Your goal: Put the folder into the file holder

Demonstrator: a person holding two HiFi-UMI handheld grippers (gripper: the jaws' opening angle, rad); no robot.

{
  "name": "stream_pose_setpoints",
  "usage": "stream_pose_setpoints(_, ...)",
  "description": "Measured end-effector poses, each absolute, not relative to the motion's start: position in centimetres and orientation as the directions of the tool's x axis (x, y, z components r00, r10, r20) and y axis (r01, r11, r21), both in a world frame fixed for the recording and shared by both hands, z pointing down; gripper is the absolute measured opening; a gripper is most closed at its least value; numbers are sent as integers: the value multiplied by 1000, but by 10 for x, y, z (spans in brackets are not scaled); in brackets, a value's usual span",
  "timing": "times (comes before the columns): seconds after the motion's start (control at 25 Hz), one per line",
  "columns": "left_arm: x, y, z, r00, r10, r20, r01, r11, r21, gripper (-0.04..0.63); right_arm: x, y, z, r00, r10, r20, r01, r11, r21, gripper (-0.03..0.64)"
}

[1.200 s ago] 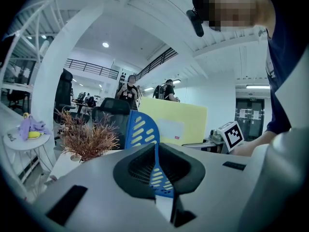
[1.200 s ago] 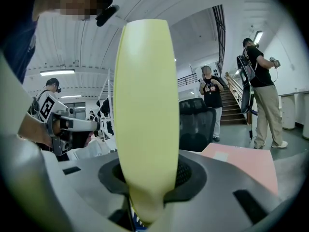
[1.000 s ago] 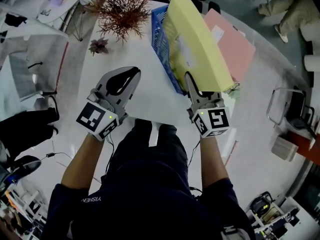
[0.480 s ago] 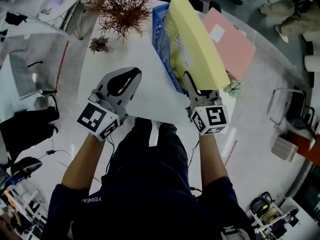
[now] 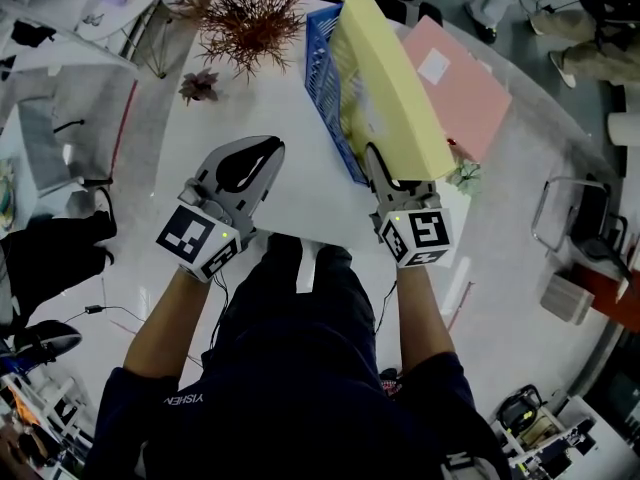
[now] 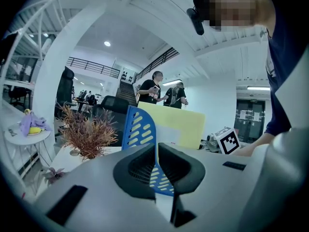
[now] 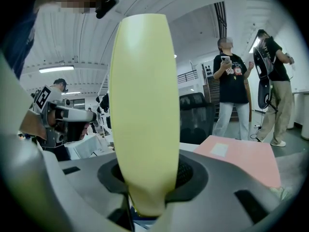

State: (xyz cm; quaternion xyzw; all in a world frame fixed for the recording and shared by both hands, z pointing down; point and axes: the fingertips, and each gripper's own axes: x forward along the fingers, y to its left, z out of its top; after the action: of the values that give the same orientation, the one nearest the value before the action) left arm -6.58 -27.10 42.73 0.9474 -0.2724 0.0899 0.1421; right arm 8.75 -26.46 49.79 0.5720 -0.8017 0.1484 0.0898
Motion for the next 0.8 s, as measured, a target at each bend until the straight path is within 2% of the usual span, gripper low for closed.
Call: stream_pose_setpoints(0.8,-59,-262,416,836,-496,233,-541,-815,206,48,87,-263,499,-340,-876,343,-940,309,-141,204)
